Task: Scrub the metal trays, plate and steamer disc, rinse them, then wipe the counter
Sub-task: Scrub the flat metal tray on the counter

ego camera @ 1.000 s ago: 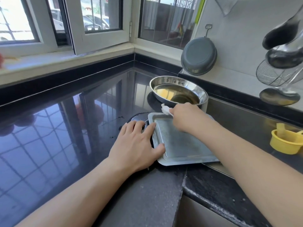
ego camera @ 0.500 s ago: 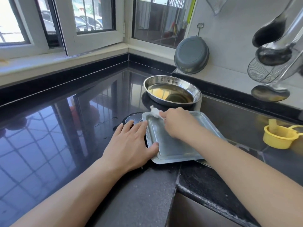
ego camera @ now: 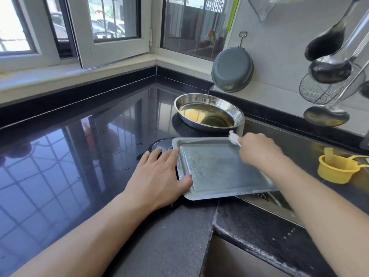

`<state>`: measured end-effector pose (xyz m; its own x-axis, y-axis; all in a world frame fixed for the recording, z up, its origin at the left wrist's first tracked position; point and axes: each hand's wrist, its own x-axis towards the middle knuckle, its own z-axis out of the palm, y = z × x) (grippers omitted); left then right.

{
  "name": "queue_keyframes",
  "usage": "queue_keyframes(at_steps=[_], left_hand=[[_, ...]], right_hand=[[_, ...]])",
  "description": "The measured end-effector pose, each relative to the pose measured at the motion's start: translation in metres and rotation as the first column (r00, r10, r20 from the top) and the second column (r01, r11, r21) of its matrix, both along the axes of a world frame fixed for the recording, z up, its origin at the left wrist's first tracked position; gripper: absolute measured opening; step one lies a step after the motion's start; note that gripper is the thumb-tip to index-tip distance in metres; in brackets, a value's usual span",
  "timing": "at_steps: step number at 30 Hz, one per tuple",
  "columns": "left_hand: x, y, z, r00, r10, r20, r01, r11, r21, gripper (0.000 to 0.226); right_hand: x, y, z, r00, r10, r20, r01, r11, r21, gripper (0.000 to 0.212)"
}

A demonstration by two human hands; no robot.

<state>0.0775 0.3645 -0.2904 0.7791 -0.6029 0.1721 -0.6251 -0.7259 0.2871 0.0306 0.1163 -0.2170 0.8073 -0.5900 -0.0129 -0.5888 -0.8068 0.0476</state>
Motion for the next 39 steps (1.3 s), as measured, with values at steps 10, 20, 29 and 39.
queue_keyframes(at_steps=[10, 20, 29, 39], left_hand=[[-0.001, -0.001, 0.004, 1.000, 0.012, -0.020, -0.012, 1.000, 0.000, 0.079], [0.001, 0.000, 0.004, 0.999, 0.000, -0.040, 0.000, 1.000, 0.002, 0.088], [0.003, 0.001, 0.002, 0.998, -0.004, -0.068, 0.003, 1.000, -0.020, 0.082], [0.008, 0.003, 0.006, 0.992, -0.086, -0.089, 0.084, 0.996, -0.025, 0.079]], right_hand=[[0.011, 0.011, -0.006, 0.994, 0.108, -0.003, -0.107, 0.992, 0.068, 0.051], [0.002, -0.007, -0.008, 0.996, 0.091, -0.008, -0.091, 0.996, 0.011, 0.046], [-0.007, -0.037, 0.001, 0.989, 0.148, -0.019, -0.148, 0.963, -0.226, 0.037], [0.036, -0.023, 0.032, 0.924, 0.355, -0.142, -0.381, 0.880, -0.283, 0.024]])
